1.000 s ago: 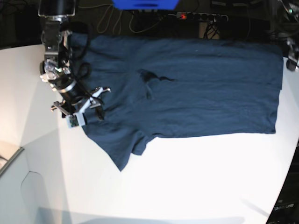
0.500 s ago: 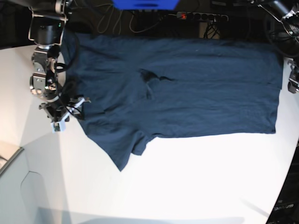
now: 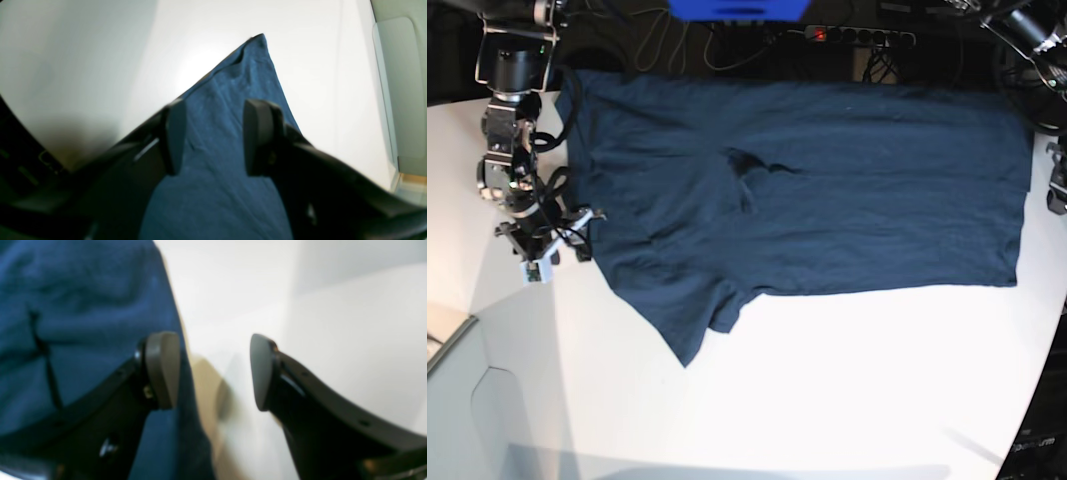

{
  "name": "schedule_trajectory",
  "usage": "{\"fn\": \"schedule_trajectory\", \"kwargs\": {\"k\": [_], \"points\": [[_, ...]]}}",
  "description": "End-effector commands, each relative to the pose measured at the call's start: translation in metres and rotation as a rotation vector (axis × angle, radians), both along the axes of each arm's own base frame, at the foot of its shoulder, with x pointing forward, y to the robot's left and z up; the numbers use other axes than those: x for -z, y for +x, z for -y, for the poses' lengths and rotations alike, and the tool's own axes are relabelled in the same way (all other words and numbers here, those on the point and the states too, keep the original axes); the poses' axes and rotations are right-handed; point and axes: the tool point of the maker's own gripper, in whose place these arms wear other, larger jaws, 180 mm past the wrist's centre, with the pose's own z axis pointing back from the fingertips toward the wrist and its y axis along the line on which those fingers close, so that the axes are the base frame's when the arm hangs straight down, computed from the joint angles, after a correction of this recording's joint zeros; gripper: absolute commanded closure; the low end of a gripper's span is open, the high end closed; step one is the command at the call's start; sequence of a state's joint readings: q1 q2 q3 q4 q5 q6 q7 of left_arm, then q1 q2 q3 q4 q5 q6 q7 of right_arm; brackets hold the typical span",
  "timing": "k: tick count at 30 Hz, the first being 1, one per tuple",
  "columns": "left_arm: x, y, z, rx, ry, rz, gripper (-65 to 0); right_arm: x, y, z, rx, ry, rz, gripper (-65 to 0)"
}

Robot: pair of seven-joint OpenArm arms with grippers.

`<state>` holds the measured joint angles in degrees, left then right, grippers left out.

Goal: Layout the t-shirt on the table in an organized manner, then fold the t-shirt properly
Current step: 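Move both grippers to the shirt hem corners and grasp them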

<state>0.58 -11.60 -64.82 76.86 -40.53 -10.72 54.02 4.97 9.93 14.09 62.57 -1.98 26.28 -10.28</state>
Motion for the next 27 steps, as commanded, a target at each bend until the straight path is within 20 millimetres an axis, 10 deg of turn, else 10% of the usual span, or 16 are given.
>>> {"fn": "schedule_trajectory", "kwargs": {"k": [1,6,11,27], "points": [[-0.017,0.006,-0.010,0.001,0.037,0.035,-27.3,-0.025,0.013,0.002,-0.003,-0.003,0.097,-33.7],[-0.018,0.006,-0.012,-0.004,0.044,0.037,-27.3,-0.033,0.013,-0.028,-0.038,0.036,0.156,-33.7],[-0.019,0.007,-0.013,-0.005,0.046,0.039,-27.3,0.007,-0.002,-0.054,-0.095,0.069,0.046,-33.7],[-0.034,0.042,-0.015,0.004,0.110,0.037,-27.5,0.024,-0.008,-0.003,-0.065,-0.006,-0.029,-33.7]]}}
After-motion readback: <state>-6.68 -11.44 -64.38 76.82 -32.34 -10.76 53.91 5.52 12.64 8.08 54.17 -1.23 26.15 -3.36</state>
